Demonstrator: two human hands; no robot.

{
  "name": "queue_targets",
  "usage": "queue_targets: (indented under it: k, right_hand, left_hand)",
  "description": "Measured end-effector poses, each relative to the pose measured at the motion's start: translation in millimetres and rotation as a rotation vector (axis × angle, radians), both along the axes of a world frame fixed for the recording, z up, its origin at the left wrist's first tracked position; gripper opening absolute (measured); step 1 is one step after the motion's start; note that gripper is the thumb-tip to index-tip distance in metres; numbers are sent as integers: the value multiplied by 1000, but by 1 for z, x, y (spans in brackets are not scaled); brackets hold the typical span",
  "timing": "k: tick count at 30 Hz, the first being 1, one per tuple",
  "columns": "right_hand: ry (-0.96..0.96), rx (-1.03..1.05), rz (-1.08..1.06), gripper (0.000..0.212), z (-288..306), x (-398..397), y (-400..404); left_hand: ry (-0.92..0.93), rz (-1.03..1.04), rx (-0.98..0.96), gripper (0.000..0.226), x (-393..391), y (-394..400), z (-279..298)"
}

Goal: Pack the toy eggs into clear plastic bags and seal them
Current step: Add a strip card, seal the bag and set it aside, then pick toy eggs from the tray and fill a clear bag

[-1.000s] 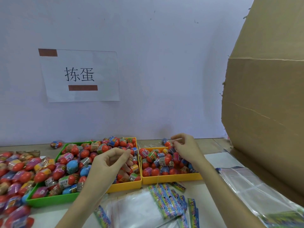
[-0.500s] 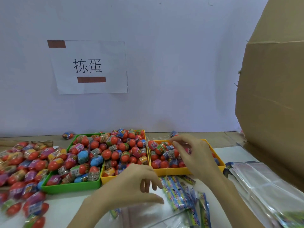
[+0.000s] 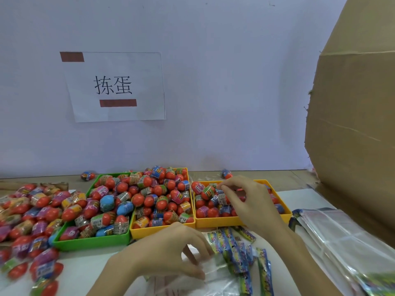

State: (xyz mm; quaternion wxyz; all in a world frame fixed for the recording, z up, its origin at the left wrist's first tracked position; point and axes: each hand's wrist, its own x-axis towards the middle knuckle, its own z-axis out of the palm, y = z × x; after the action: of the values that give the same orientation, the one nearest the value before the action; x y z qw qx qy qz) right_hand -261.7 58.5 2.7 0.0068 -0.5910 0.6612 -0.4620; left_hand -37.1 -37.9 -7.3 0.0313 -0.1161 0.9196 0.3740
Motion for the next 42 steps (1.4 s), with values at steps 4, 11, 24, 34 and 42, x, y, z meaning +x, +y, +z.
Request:
queue_targets:
  k: [4,11,24,34,42]
  right_hand:
    - [-49,36,52,14,0,3,-2]
    - [-71,216,248,13,5,12,1]
    - [-64,541,538,29,13,11,10]
    - [4,482,476,8,11,10,7]
    - [-695,9,215,20,17,-10,7]
  left_hand:
    - [144,61,8,12,2,-3,-2]
    - [283,155,-103,46,-5,1,-10]
    - [158,178,16,22,4,-5,-8]
    - [241,230,197,33,2,-9,-1]
    - [630,290,804,112,9,-32,15]
